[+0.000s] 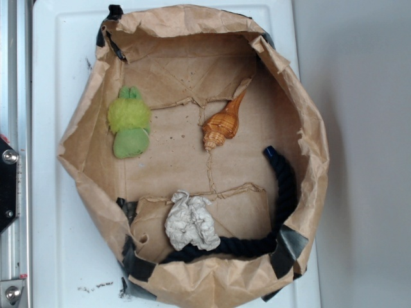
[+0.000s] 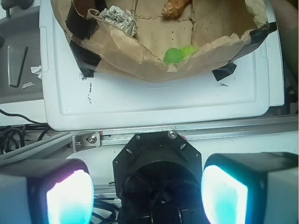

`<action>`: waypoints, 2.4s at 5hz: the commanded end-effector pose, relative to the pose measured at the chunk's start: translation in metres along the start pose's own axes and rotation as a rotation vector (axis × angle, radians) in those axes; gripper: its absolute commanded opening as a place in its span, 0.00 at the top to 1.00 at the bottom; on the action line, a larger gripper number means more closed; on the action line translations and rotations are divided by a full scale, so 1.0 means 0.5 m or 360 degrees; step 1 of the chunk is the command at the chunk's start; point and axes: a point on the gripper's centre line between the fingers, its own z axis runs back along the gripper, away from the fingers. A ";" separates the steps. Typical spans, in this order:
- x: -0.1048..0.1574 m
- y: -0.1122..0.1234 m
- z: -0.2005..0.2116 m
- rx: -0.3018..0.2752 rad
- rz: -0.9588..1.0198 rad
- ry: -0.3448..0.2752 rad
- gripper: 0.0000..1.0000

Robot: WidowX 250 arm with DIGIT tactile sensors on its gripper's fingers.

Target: Grab the shell.

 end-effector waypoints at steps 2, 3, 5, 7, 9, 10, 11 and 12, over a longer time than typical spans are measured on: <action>0.100 0.007 -0.007 -0.0031 0.0169 -0.0085 0.00; 0.196 0.017 -0.028 -0.0083 0.0308 -0.0215 0.00; 0.378 0.087 -0.147 -0.0161 0.0634 -0.0440 0.00; 0.378 0.087 -0.147 -0.0161 0.0634 -0.0440 0.00; 0.378 0.087 -0.147 -0.0161 0.0634 -0.0440 0.00; 0.374 0.090 -0.223 -0.0026 0.0625 -0.0469 0.00; 0.395 0.084 -0.292 0.0013 0.0626 -0.0522 0.00; 0.407 0.086 -0.321 0.0016 0.0610 -0.0533 0.00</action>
